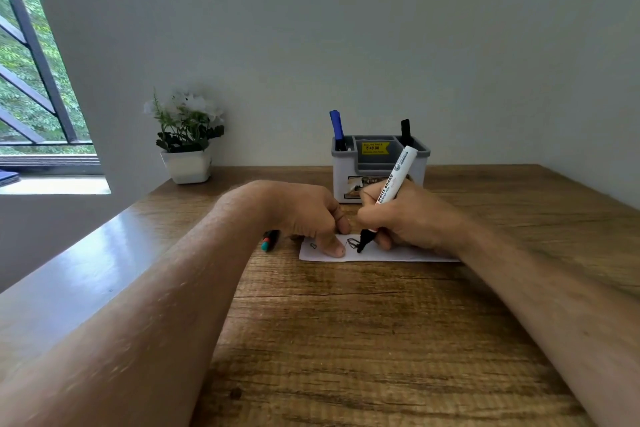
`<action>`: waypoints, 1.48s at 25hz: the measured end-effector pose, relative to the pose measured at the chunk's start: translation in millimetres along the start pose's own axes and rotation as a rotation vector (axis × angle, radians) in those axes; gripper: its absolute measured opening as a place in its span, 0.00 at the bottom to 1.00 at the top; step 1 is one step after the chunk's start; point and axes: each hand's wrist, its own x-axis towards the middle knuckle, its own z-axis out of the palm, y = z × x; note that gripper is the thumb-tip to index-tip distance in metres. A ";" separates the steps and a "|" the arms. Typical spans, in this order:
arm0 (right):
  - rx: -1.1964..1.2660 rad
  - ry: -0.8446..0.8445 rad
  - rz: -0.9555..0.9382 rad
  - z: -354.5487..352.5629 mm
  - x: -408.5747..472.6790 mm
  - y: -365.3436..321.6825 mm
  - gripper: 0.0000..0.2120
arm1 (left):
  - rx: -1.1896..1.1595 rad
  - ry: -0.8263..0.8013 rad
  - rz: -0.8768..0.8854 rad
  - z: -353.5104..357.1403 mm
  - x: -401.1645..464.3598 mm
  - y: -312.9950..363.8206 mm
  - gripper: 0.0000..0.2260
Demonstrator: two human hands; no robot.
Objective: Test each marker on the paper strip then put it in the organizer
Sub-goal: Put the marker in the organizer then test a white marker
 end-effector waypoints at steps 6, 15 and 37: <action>-0.084 0.187 0.029 0.2 4.2 3.5 0.13 | -0.008 -0.017 0.014 -0.9 1.0 -2.5 0.16; 0.457 0.361 -0.084 -9.4 8.1 -1.6 0.10 | -0.849 0.431 0.211 -6.5 4.8 -7.1 0.19; 0.782 0.449 -0.103 -11.5 9.4 -2.1 0.10 | -1.757 0.591 0.318 -4.8 16.9 -17.9 0.08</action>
